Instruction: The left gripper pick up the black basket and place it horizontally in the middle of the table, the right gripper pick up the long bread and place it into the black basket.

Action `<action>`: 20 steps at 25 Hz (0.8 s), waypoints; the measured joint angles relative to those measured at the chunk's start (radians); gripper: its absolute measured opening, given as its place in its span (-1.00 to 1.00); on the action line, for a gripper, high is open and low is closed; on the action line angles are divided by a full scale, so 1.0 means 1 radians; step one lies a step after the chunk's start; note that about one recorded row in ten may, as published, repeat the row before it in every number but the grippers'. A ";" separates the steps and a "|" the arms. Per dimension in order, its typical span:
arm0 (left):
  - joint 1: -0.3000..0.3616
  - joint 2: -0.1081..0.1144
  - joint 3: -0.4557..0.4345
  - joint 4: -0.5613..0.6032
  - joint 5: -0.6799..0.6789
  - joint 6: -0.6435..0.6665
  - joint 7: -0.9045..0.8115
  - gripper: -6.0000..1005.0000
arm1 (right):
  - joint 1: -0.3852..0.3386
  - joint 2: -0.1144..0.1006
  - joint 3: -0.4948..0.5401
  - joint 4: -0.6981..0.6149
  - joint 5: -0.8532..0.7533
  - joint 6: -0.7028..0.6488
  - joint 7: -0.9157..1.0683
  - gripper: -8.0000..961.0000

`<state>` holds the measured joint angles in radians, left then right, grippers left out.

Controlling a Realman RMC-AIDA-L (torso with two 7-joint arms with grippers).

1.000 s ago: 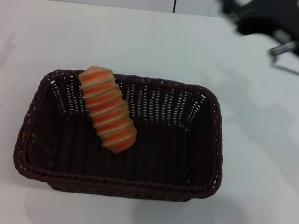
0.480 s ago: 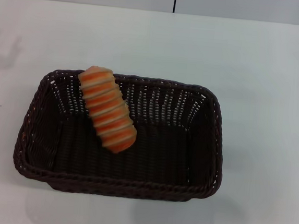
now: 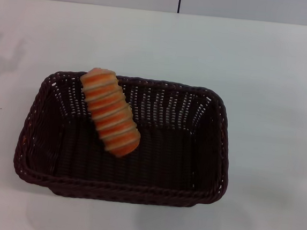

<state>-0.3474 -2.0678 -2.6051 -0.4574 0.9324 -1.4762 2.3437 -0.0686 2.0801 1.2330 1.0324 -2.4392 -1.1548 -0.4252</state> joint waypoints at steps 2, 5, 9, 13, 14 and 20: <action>-0.002 0.000 -0.001 0.004 0.000 0.000 0.003 0.17 | 0.024 0.000 0.004 -0.044 0.018 -0.020 0.015 -0.05; -0.009 0.000 -0.005 0.020 0.000 0.000 0.009 0.17 | 0.051 -0.001 0.015 -0.097 0.023 -0.034 0.048 -0.05; -0.013 0.000 -0.007 0.034 -0.001 0.002 0.033 0.17 | 0.084 -0.002 0.029 -0.157 0.028 -0.053 0.082 -0.05; -0.027 0.000 -0.008 0.067 -0.001 0.007 0.056 0.17 | 0.111 -0.002 0.036 -0.218 0.031 -0.094 0.097 -0.05; -0.027 0.000 -0.008 0.067 -0.001 0.007 0.056 0.17 | 0.111 -0.002 0.036 -0.218 0.031 -0.094 0.097 -0.05; -0.031 0.000 -0.001 0.078 -0.001 0.001 0.057 0.17 | 0.109 -0.001 0.029 -0.273 0.032 -0.169 0.188 -0.05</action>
<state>-0.3788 -2.0677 -2.6059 -0.3794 0.9309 -1.4749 2.4002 0.0400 2.0792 1.2620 0.7593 -2.4070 -1.3236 -0.2372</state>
